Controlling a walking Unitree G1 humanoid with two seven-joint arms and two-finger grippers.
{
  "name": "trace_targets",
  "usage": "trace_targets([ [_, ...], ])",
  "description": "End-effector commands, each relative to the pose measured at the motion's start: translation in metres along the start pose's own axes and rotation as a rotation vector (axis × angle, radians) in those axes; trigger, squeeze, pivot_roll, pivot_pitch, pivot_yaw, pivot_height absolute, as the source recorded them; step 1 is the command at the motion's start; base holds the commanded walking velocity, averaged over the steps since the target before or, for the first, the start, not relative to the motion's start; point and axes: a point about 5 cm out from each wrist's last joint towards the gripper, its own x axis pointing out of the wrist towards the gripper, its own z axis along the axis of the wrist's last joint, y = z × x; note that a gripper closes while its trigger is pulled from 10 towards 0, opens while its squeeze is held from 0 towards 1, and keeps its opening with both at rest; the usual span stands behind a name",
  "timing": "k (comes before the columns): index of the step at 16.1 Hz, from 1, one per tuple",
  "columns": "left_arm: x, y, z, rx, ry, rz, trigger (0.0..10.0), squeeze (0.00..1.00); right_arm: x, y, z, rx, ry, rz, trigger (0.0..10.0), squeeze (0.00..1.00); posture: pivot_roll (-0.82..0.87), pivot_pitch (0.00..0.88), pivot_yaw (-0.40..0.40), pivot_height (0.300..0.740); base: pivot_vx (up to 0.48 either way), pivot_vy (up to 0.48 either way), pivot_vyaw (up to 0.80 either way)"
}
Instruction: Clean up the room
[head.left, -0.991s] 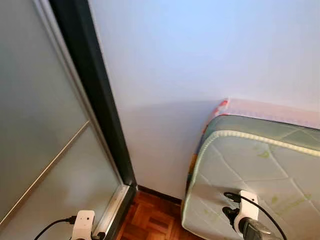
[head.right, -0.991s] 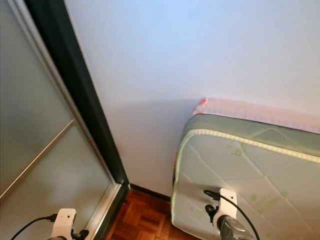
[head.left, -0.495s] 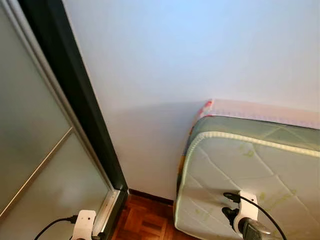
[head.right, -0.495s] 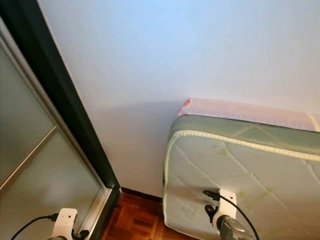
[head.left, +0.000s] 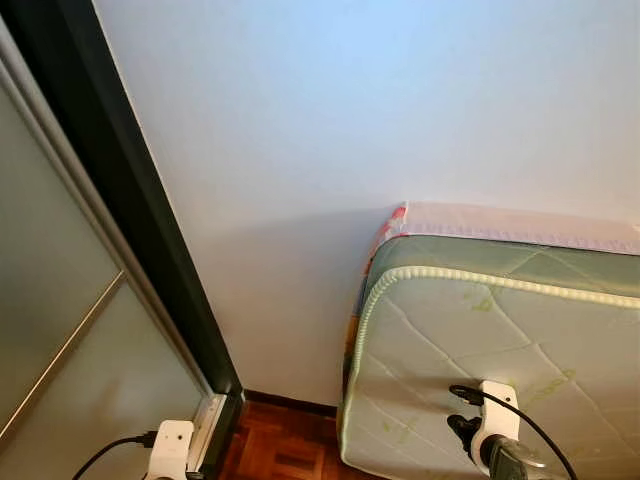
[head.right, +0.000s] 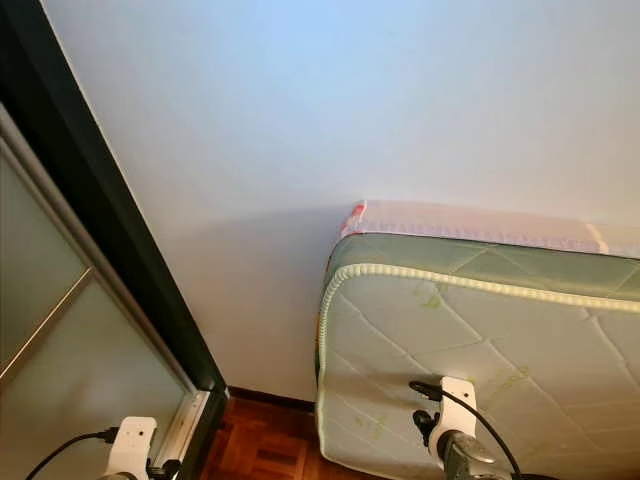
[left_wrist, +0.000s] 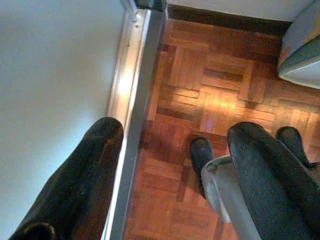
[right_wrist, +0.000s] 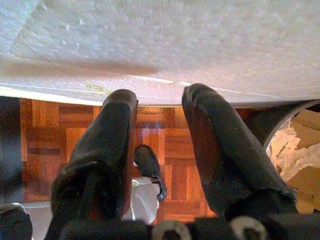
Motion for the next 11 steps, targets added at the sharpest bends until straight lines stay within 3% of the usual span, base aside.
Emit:
trace_targets([
  [1, -0.0004, 0.0005, -0.0034, -0.011, 0.018, 0.004, 10.0, 0.0, -0.0004, -0.0026, 0.0018, -0.006, 0.005, -0.009, 10.0, 0.0, -0.08, 0.0, -0.016, 0.74, 0.0, 0.0, -0.71],
  [6, -0.0002, 0.0018, -0.0006, -0.021, 0.001, 0.017, 10.0, 0.0, 0.0001, -0.0006, 0.0029, 0.013, 0.0, -0.005, 10.0, 0.0, -0.07, 0.0, -0.006, 0.74, 0.0, 0.0, -0.71],
  [9, -0.0002, 0.0048, 0.0019, 0.017, -0.004, 0.024, 10.0, 0.0, 0.0007, 0.0019, 0.0037, 0.026, -0.006, -0.002, 10.0, 0.0, -0.09, 0.0, 0.015, 0.74, 0.0, 0.0, -0.71],
  [11, -0.0002, 0.0061, 0.0028, 0.026, -0.004, 0.024, 10.0, 0.0, 0.001, 0.0031, 0.0043, 0.03, -0.007, -0.002, 10.0, 0.0, -0.09, 0.0, 0.015, 0.74, 0.0, -0.336, -0.71],
])
